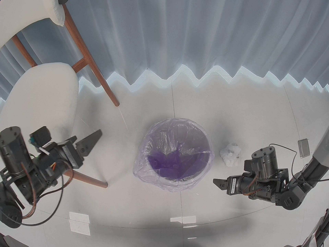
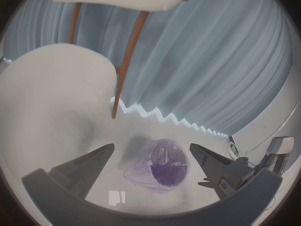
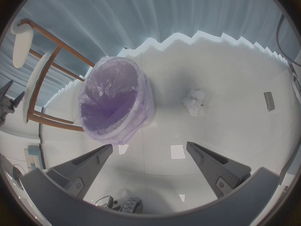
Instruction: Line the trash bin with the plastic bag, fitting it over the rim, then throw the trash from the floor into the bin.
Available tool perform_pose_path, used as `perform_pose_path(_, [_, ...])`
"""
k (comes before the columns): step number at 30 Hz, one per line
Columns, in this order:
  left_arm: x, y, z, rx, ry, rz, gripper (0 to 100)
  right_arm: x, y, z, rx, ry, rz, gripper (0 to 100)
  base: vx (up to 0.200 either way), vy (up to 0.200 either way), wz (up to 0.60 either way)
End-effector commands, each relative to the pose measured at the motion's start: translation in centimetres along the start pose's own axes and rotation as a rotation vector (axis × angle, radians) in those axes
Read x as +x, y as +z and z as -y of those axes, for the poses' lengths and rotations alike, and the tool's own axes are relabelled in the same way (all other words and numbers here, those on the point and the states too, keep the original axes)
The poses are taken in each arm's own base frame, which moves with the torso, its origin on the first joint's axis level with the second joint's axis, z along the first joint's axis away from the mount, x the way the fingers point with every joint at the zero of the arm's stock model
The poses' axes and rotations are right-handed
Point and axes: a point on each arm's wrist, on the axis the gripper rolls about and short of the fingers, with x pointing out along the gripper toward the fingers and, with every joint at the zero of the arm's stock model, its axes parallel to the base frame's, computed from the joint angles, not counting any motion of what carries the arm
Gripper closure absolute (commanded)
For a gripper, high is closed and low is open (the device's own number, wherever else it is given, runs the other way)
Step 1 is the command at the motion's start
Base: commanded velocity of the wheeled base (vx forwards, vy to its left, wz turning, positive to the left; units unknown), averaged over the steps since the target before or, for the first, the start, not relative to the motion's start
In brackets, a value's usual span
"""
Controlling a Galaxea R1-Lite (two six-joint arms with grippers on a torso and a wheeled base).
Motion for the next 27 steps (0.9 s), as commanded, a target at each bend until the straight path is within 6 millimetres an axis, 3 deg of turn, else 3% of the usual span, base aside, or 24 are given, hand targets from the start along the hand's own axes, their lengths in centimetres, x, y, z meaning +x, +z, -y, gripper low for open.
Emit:
perform_pose_path(1, [-4.9, 1.4, -1.2, 0.009, 0.015, 0.136, 0, 3.8, 0.2, 0.0, 0.013, -0.023, -0.016, 0, 0.0, 0.0, 0.0])
perform_pose_path(7, [-7.0, 1.2, -2.7, 0.011, 0.032, 0.151, 0, 4.7, 0.5, 1.0, 0.036, -0.05, -0.01, 0, 0.0, 0.0, 0.0])
perform_pose_path(14, [-7.0, 1.3, -2.8, 0.013, 0.024, 0.147, 0, 6.3, 1.0, 2.1, 0.063, -0.08, -0.003, 0, 0.0, 0.0, 0.0])
perform_pose_path(27, [-7.0, 1.4, -3.0, 0.009, 0.044, 0.154, 0, 8.9, 1.6, 1.3, 0.064, -0.059, 0.031, 0, 0.0, 0.0, 0.0])
